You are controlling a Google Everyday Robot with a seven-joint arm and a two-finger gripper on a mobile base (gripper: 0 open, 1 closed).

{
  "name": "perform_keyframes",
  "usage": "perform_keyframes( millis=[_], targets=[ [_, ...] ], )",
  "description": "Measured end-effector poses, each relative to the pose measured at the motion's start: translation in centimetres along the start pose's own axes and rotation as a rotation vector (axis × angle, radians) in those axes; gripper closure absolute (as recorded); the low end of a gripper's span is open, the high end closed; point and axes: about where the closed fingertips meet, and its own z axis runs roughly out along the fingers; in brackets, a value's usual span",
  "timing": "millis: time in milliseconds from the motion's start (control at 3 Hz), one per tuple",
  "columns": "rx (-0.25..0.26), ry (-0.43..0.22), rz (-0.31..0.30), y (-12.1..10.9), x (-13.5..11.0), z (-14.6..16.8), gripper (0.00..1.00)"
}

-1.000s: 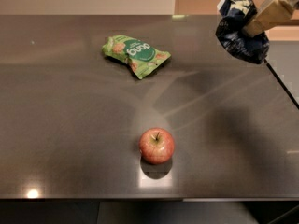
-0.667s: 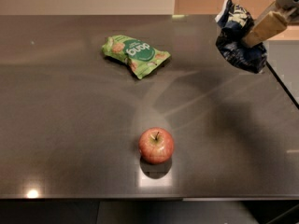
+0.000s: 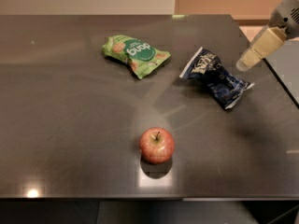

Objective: Pick blue chip bag

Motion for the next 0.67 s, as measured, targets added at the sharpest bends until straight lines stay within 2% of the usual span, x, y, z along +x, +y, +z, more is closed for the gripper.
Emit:
perform_keyframes(
  millis=[333,667],
  targets=[
    [0.000,0.064,0.050,-1.25,1.14,2.19,0.00],
    [0.021,0.038,0.046,-1.93,0.44,2.47,0.00]
  ],
)
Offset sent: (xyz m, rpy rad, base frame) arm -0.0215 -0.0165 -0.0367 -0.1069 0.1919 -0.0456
